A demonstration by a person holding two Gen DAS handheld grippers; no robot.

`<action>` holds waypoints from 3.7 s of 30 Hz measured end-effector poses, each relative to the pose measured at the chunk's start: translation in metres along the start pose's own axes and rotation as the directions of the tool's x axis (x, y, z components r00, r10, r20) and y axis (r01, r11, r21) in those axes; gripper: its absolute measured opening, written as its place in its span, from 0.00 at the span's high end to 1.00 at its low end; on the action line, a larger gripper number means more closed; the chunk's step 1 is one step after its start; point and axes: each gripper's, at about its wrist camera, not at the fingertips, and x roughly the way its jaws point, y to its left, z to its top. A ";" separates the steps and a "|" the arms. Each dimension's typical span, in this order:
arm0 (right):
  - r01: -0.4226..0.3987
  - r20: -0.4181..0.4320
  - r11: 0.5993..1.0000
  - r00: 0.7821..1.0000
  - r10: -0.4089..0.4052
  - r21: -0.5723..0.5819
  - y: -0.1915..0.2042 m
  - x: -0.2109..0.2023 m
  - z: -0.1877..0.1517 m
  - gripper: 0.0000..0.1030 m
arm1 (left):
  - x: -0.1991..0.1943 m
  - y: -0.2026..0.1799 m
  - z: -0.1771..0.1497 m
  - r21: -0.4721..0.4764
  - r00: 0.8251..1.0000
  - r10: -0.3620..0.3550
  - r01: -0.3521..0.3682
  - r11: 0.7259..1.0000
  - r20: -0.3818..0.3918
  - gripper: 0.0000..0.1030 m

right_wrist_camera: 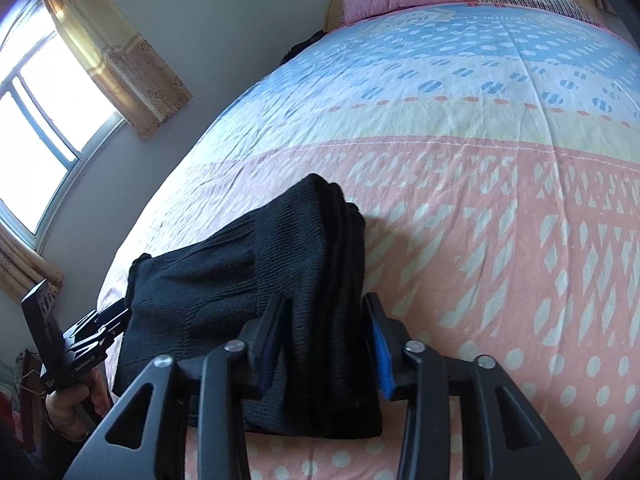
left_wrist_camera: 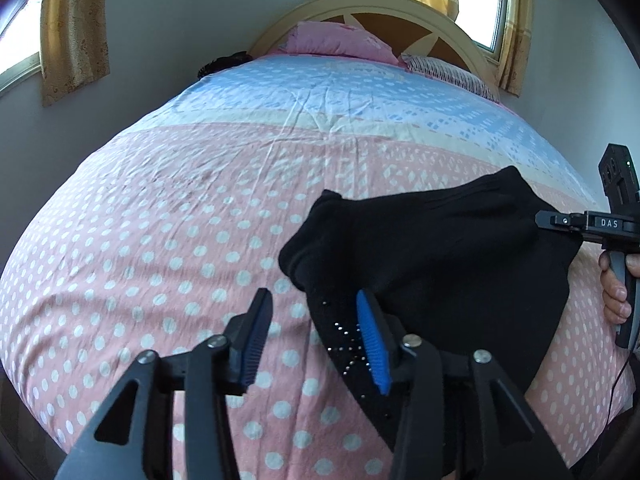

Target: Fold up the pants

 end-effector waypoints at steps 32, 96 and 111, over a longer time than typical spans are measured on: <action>0.220 0.439 0.969 0.886 -0.152 -0.110 0.114 -0.210 -0.124 0.37 | -0.155 -0.052 0.001 -0.061 0.943 0.042 -0.023 0.998 0.331 0.07; 0.256 0.498 0.954 0.855 -0.148 -0.157 0.131 -0.232 -0.161 0.37 | -0.177 -0.089 -0.009 0.015 0.927 0.023 -0.031 0.999 0.375 0.00; 0.272 0.493 0.948 0.855 -0.161 -0.164 0.132 -0.230 -0.162 0.37 | -0.176 -0.086 -0.011 -0.002 0.922 0.029 -0.031 1.000 0.385 0.00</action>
